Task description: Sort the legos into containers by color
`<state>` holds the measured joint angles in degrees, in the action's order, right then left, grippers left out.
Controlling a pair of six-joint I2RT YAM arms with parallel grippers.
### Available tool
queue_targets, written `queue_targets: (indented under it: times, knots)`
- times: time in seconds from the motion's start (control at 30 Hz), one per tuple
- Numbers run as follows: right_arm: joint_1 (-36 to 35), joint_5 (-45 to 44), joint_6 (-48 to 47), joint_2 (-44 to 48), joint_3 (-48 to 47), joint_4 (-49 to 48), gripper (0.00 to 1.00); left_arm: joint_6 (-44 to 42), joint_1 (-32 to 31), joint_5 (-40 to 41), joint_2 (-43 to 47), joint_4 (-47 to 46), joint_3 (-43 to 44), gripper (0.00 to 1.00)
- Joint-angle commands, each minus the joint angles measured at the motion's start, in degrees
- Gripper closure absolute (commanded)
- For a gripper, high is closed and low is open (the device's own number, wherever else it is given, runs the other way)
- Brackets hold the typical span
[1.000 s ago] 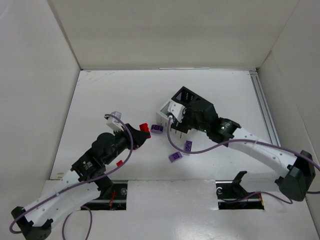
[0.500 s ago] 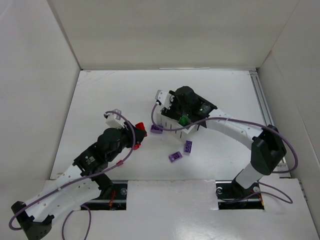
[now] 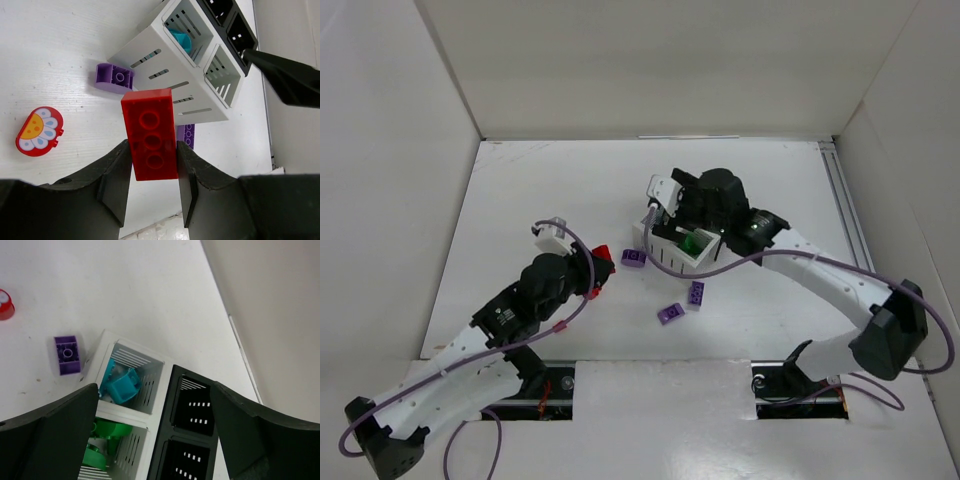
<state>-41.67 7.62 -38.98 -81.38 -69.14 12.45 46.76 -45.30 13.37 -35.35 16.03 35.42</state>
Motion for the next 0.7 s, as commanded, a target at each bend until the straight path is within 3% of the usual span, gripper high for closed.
queue_targets:
  times: [0.0, 0.17, 0.37, 0.53, 0.67]
  knots:
    - [1.2, 2.6, 2.2, 5.7, 1.5, -3.1, 0.03, -1.5, -0.2, -1.5, -1.5, -3.7, 2.7, 0.92]
    - [6.2, 4.7, 6.0, 15.3, 8.0, -3.1, 0.0, -4.7, -0.2, -3.5, -6.2, -7.4, 4.7, 0.89]
    - [13.0, -5.2, 11.1, 25.4, 13.2, 6.0, 0.0, -11.0, -0.2, -5.5, -20.3, -12.2, 12.8, 0.88]
    - [19.9, -19.1, 17.8, 29.5, 15.6, 12.9, 0.0, -17.3, -0.2, -5.0, -36.3, -15.0, 25.7, 0.88]
    - [26.7, -16.3, 18.3, 29.4, 17.6, 15.0, 0.0, -19.6, 0.3, -4.5, -48.6, -14.3, 38.1, 0.88]
